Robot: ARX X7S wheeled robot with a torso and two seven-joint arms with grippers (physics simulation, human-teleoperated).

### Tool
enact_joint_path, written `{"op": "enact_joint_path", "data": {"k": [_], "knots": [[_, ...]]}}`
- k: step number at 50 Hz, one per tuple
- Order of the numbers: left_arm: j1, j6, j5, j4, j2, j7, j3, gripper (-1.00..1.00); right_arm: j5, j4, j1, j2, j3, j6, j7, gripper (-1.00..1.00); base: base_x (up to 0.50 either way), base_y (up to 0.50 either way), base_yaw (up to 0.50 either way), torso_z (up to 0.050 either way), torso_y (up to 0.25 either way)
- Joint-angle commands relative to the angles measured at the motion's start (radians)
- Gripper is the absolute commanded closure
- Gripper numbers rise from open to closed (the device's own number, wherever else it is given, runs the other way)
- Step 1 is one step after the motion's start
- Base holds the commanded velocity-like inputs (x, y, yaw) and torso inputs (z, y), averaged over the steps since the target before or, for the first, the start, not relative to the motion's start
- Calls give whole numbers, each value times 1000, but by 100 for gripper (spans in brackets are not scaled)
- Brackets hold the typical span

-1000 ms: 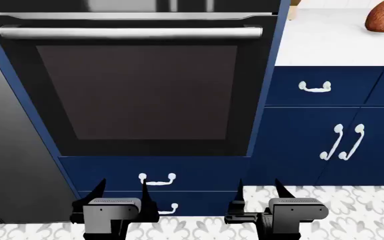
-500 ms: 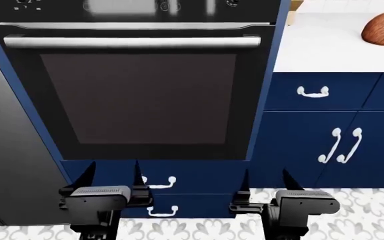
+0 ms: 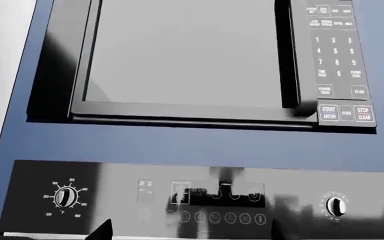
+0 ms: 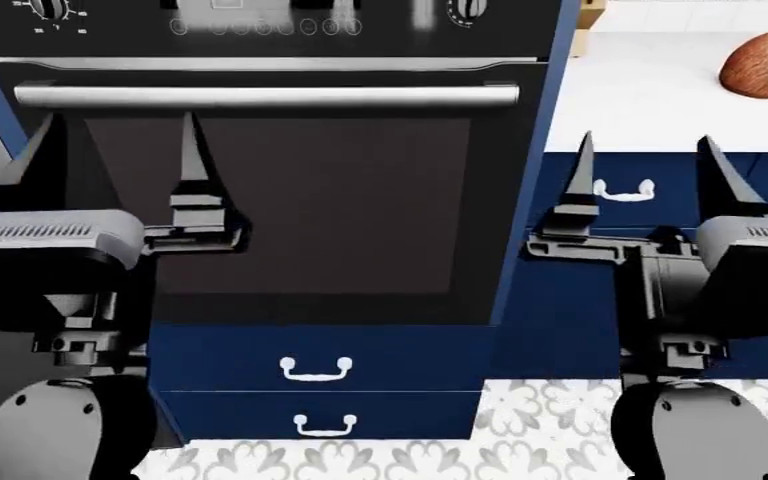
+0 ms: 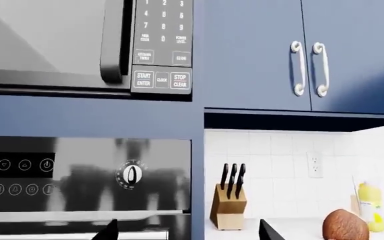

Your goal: Open the microwave door

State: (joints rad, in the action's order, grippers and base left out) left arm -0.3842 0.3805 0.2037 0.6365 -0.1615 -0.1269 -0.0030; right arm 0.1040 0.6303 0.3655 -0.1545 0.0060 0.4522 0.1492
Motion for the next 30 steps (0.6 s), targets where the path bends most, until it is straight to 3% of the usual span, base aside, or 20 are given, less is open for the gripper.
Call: {"op": "enact_joint_path", "data": {"k": [1, 19, 30], "knots": [[-259, 175, 63, 117, -57, -12, -35, -100, 43, 166, 241, -65, 50, 204, 1, -100, 0, 0, 0, 50, 0], [-497, 318, 103, 179, -129, -33, -80, -100, 101, 274, 504, -144, 82, 408, -18, -100, 0, 0, 0, 50, 0], [-494, 318, 95, 163, -130, -47, -70, -100, 98, 269, 460, -148, 74, 399, -12, -100, 406, -214, 0, 0, 0]]}}
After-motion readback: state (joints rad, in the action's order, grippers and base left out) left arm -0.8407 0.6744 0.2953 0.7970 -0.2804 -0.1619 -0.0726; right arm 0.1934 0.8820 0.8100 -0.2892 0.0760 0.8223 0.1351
